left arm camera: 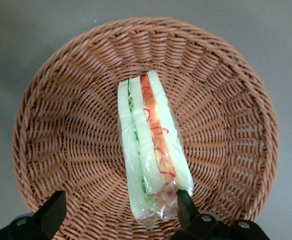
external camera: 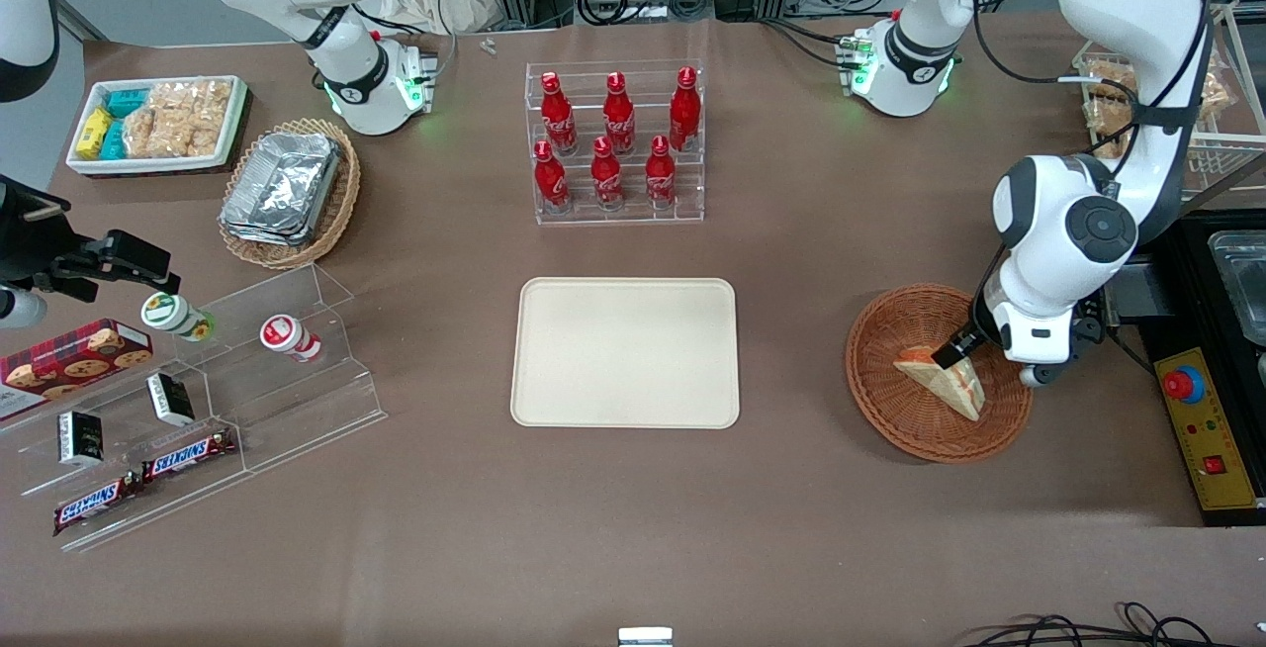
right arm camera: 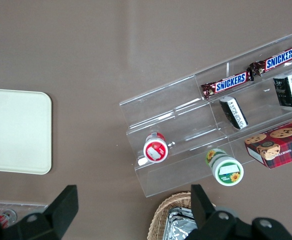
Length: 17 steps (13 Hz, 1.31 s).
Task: Place sandwich from basket to tray
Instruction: 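Lower the open left gripper around the sandwich and align with it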
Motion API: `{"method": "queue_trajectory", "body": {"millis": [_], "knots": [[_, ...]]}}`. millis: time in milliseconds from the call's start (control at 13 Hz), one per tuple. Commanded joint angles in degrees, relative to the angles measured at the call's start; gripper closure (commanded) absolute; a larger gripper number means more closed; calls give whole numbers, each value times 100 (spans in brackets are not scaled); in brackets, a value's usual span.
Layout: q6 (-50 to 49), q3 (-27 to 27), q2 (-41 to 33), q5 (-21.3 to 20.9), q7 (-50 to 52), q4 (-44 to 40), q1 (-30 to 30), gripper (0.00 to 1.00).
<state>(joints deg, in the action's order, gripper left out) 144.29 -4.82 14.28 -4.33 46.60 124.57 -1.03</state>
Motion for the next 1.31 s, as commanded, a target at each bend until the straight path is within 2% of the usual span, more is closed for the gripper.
{"method": "queue_trajectory", "body": {"millis": [0, 385, 538, 769, 1077, 1231], "knots": [[-48, -28, -83, -121, 245, -169, -38, 0], [-770, -37, 75, -41, 314, -838, -38, 1], [-683, -37, 241, -41, 586, -847, -38, 1], [-446, -37, 435, 160, 596, -829, -47, 1], [-182, -37, 550, 170, 605, -680, -38, 0], [290, -37, 576, 170, 605, -374, -38, 1]]}}
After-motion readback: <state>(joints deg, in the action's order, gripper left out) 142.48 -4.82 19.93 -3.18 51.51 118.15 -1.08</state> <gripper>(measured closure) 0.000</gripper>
